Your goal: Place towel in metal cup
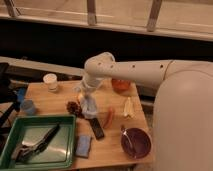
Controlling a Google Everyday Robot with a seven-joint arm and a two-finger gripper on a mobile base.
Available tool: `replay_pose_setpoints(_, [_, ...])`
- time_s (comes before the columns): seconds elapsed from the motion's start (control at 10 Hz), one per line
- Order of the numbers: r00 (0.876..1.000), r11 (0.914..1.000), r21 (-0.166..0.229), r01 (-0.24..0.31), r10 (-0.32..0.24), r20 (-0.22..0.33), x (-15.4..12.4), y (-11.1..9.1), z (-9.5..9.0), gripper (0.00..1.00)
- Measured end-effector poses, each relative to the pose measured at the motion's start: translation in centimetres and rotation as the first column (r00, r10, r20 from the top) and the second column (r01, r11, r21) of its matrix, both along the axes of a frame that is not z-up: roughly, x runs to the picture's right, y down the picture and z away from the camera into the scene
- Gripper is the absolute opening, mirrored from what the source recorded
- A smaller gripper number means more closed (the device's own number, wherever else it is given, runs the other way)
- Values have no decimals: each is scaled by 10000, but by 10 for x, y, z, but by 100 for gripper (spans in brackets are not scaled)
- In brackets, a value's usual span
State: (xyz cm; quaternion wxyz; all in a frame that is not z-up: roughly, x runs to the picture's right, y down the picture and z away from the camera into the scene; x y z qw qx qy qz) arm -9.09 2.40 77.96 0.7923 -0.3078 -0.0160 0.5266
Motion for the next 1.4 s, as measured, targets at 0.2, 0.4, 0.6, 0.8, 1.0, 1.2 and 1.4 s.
replay_pose_setpoints(0.2, [9992,9992,255,-303,309,-241,4,-9,-1,0])
replay_pose_setpoints(0.4, [9963,9948,694,-739,766,-380,14,-42,8,0])
replay_pose_setpoints(0.6, [9921,9870,1116,-1156,1203,-366,28,-81,21,0])
replay_pose_setpoints(0.8, [9825,9725,1487,-1790,1847,-255,41,-127,40,0])
replay_pose_setpoints(1.0, [9689,9548,1700,-2437,2475,-12,45,-162,57,0])
replay_pose_setpoints(1.2, [9611,9453,1787,-2729,2763,60,29,-186,71,0])
replay_pose_setpoints(1.4, [9578,9418,1817,-2829,2876,6,30,-192,75,0])
